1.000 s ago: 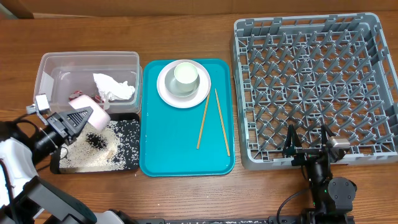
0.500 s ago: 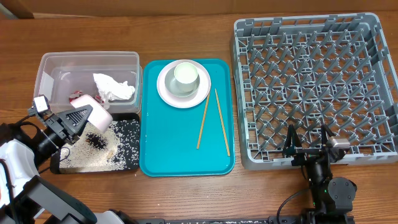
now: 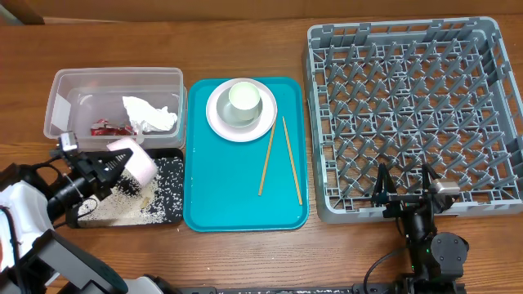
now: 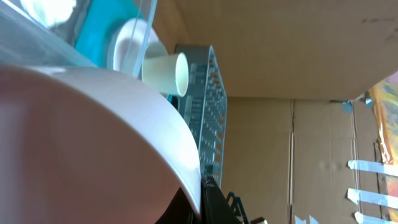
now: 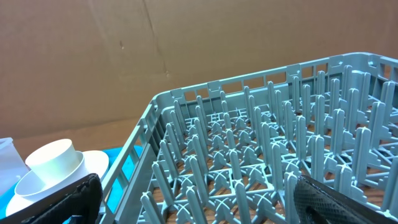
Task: Sort waste into correct bins and load items into the dishwasher
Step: 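Tilt the bowl with the left gripper to pour rice onto the black tray, then carry the pink bowl with the left gripper onto the teal tray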
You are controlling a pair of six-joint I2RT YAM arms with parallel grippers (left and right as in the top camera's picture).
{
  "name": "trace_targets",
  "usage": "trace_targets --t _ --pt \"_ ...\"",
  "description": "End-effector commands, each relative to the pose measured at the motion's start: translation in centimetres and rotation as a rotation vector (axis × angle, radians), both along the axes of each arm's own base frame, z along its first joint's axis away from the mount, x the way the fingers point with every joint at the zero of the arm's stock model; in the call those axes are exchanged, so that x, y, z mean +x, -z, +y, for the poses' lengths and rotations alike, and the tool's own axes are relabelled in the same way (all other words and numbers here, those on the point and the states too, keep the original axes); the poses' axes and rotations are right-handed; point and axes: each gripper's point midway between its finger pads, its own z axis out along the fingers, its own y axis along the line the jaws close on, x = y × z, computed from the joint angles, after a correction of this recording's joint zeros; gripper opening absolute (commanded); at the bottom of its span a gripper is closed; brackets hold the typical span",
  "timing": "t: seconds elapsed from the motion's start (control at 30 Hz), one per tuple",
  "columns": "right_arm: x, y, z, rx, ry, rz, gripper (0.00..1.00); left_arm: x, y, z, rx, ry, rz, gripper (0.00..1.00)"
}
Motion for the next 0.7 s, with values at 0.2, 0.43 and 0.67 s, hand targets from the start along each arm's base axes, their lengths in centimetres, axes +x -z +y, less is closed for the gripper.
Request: trace_targets --t 0.2,0.43,0.67 --pt "0.0 0.2 0.0 -0.007 0.002 -0.004 1.0 0.6 0.6 -6.5 0.097 0.239 0.106 0.04" --pt "0.0 0.2 0.0 -0.007 0.002 -0.004 1.0 2.1 0.7 -10.8 0.269 0.372 0.21 0.04" --pt "0.0 0.2 0.0 -0.007 0.002 -0.004 1.0 3.4 2.2 -16.2 0.517 0.445 0.258 0.04"
